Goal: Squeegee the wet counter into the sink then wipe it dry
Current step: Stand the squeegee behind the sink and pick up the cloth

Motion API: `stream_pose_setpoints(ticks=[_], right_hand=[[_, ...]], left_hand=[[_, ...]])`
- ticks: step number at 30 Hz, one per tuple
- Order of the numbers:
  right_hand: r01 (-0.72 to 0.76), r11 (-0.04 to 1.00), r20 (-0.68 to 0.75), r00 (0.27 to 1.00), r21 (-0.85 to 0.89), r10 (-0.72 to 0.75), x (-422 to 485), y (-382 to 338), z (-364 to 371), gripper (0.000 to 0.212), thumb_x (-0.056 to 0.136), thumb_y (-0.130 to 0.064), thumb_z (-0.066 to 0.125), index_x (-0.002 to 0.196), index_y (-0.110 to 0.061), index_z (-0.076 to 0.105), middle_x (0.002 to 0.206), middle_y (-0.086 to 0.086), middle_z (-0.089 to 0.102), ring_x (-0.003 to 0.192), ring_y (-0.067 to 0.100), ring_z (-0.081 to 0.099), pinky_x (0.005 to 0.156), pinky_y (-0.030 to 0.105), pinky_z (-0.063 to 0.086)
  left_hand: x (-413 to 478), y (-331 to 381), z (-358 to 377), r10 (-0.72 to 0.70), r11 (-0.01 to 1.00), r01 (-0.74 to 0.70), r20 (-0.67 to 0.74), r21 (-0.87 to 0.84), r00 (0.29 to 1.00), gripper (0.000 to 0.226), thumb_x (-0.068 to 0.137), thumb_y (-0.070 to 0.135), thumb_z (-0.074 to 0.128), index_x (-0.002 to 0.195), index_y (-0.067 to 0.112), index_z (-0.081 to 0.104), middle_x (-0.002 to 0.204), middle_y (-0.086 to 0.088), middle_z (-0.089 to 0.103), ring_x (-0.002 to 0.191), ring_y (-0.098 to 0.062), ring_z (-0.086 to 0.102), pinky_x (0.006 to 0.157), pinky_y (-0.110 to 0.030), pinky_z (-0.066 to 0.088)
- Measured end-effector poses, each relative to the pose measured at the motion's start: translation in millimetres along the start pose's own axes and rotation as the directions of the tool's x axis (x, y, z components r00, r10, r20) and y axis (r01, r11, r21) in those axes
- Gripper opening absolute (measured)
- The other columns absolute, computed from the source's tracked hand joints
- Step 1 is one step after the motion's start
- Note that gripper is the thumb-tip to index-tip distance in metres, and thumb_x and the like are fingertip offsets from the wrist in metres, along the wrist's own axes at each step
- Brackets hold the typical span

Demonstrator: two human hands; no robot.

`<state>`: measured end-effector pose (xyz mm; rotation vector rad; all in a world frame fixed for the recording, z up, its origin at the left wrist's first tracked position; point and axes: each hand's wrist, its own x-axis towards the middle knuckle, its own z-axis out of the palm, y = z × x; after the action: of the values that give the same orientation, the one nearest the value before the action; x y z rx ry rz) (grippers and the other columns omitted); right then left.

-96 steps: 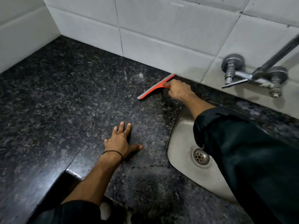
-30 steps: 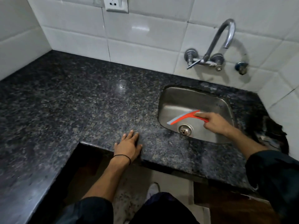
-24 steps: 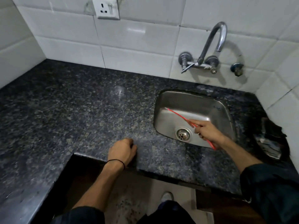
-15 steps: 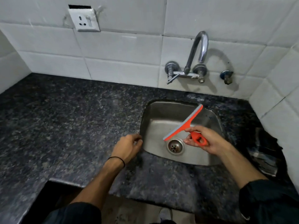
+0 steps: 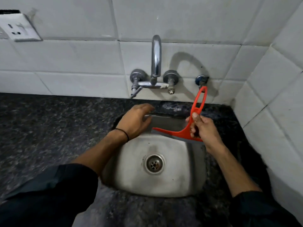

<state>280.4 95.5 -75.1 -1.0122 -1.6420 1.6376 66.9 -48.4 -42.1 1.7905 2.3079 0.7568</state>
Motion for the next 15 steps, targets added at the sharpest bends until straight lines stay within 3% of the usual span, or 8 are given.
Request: stream_pose_setpoints(ticks=[3, 6, 11, 15], right_hand=[[0.061, 0.995, -0.104, 0.992, -0.073, -0.068, 29.8, -3.8, -25.6, 0.039, 0.105, -0.03, 0.041, 0.078, -0.011, 0.061, 0.04, -0.008, 0.038, 0.036, 0.008, 0.036, 0.04, 0.02, 0.03], [0.075, 0.987, -0.162, 0.982, -0.145, -0.099, 59.4, -9.2, -51.3, 0.045, 0.105, -0.037, 0.039, 0.074, -0.014, 0.062, 0.041, -0.005, 0.039, 0.033, 0.005, 0.035, 0.038, 0.02, 0.029], [0.034, 0.973, -0.157, 0.985, -0.227, -0.071, 106.1, -6.6, -84.0, 0.051, 0.104, -0.044, 0.036, 0.074, -0.015, 0.065, 0.042, -0.007, 0.039, 0.036, 0.01, 0.038, 0.046, 0.026, 0.034], [-0.015, 0.965, -0.1, 0.995, -0.263, -0.012, 129.2, -1.6, -94.4, 0.052, 0.105, -0.042, 0.035, 0.078, -0.009, 0.065, 0.047, -0.001, 0.04, 0.04, 0.014, 0.041, 0.044, 0.024, 0.037]], left_hand=[[36.0, 12.5, 12.4, 0.159, 0.983, -0.156, -0.018, 0.095, 0.987, 0.052, 0.085, 0.017, 0.057, 0.138, 0.012, 0.054, 0.147, -0.009, 0.05, 0.133, -0.03, 0.046, 0.112, -0.042, 0.038], [67.3, 22.4, 21.2, 0.184, 0.97, -0.175, -0.04, 0.17, 0.982, 0.066, 0.083, 0.016, 0.056, 0.147, 0.022, 0.04, 0.158, -0.005, 0.034, 0.145, -0.033, 0.03, 0.114, -0.052, 0.034], [112.6, 29.9, 39.5, -0.096, 0.957, 0.082, 0.038, 0.279, 0.995, 0.085, 0.086, 0.027, 0.06, 0.155, 0.036, 0.012, 0.165, 0.003, 0.009, 0.152, -0.028, 0.003, 0.12, -0.055, 0.013], [116.1, 26.1, 56.3, -0.143, 0.952, 0.132, 0.018, 0.277, 0.99, 0.095, 0.083, 0.028, 0.064, 0.156, 0.036, 0.003, 0.166, 0.005, 0.005, 0.152, -0.028, 0.002, 0.118, -0.06, 0.012]])
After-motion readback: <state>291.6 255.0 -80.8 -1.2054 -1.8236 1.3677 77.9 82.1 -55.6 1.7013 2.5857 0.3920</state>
